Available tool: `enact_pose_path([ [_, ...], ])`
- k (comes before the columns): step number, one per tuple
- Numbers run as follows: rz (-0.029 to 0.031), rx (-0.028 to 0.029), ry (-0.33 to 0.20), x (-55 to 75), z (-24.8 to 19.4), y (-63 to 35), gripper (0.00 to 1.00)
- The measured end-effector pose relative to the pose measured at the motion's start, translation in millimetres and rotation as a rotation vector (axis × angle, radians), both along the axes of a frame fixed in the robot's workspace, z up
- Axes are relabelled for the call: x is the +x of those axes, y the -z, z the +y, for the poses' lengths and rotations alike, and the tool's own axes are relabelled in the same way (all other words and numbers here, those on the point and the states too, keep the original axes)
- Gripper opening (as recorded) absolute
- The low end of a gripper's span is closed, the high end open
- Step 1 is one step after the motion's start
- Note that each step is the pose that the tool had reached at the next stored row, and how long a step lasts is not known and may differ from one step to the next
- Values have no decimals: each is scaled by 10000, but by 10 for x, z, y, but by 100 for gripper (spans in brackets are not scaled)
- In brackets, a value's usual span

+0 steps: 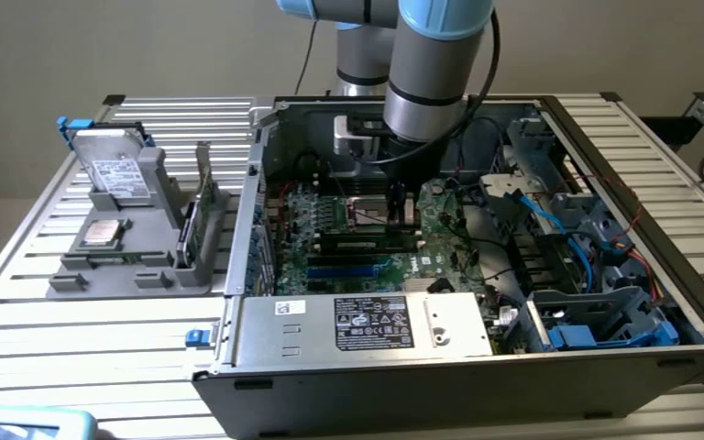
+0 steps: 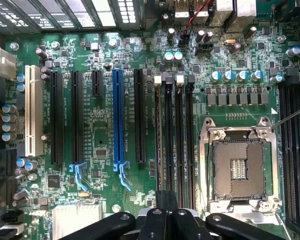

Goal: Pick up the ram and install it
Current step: 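Press down the ram until it locks into place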

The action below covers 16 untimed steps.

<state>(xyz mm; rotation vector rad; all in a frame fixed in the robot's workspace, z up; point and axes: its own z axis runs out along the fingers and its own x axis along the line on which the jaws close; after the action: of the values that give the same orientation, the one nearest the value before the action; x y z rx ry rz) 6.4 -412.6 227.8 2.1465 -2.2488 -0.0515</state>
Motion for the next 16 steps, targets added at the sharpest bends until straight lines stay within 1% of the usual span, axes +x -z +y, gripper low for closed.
enact_pose_path([
  [7, 1, -2, -22, -1, -1, 29, 11],
  [10, -3, 21, -22, 0, 4, 0, 11],
  [11, -3, 14, -19, -1, 3, -28, 11],
  [13, -2, -20, -21, -1, 0, -102, 11],
  [16, -1, -85, -24, -1, 0, -173, 11],
])
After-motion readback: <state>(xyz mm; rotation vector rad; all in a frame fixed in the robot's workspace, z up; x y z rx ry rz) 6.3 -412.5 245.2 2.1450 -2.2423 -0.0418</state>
